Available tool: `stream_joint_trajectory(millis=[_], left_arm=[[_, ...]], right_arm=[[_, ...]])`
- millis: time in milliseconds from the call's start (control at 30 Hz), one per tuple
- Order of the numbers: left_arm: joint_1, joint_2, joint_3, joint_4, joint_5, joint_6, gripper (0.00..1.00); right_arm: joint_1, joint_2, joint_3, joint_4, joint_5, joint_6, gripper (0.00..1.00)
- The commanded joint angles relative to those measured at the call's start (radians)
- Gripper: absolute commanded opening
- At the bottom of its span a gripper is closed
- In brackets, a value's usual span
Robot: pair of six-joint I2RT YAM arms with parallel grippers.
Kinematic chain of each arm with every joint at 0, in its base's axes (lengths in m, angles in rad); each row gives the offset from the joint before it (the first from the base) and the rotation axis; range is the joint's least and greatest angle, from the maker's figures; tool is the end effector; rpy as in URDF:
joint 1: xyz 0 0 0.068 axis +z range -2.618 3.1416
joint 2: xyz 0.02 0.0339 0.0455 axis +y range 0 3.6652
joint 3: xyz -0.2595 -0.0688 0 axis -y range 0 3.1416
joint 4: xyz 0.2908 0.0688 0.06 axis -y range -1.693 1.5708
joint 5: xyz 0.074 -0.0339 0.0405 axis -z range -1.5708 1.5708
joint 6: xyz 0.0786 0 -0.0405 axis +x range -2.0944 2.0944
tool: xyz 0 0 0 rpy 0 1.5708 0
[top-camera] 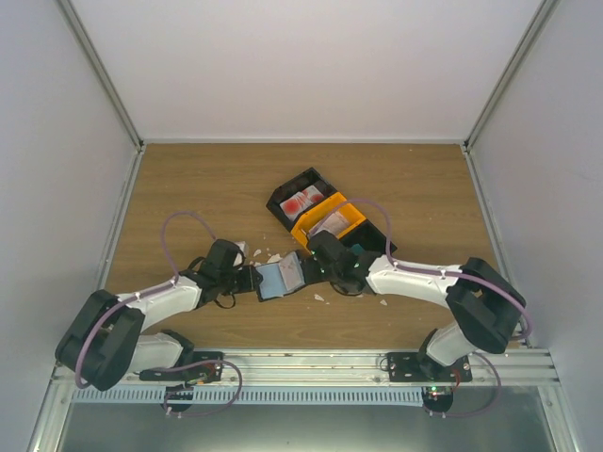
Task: Put the credit cards into the card holder
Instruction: Close the card holder at the center of the board.
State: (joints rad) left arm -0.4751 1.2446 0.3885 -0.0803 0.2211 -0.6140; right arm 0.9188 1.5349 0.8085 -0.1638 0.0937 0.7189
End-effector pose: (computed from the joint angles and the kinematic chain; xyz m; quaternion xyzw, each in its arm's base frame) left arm 0.2252 -0.1352 0.0576 -0.0312 0.9444 -0.2503 0.2109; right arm 0.2266 0.2847 0.1062 -0.0784 0.9385 0.2133 0.2600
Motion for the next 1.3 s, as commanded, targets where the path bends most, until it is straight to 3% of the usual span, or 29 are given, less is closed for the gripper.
stream_joint_trajectory(millis=[0, 367, 633, 900, 967, 1133, 1267], left_arm=[[0.001, 0.046, -0.027, 0.072, 0.107, 0.021, 0.29], [0.001, 0.161, -0.022, 0.276, 0.267, 0.026, 0.27], [0.000, 0.052, -0.083, 0.226, 0.022, -0.051, 0.25], [0.001, -0.178, -0.133, 0.090, -0.079, -0.093, 0.26], [0.000, -0.213, -0.127, 0.064, -0.067, -0.079, 0.28], [0.001, -0.232, -0.101, 0.048, 0.015, -0.044, 0.32], [0.001, -0.240, -0.073, 0.039, 0.044, -0.025, 0.33]], right_arm=[[-0.003, -0.047, 0.033, 0.029, -0.073, -0.062, 0.01], [-0.001, -0.018, 0.037, 0.160, -0.308, -0.097, 0.00], [-0.001, 0.115, 0.038, 0.283, -0.399, -0.090, 0.00], [-0.001, 0.255, 0.055, 0.367, -0.518, -0.082, 0.01], [-0.001, 0.273, 0.062, 0.365, -0.524, -0.081, 0.05], [-0.001, 0.283, 0.076, 0.342, -0.501, -0.082, 0.31], [-0.002, 0.254, 0.075, 0.334, -0.497, -0.090, 0.34]])
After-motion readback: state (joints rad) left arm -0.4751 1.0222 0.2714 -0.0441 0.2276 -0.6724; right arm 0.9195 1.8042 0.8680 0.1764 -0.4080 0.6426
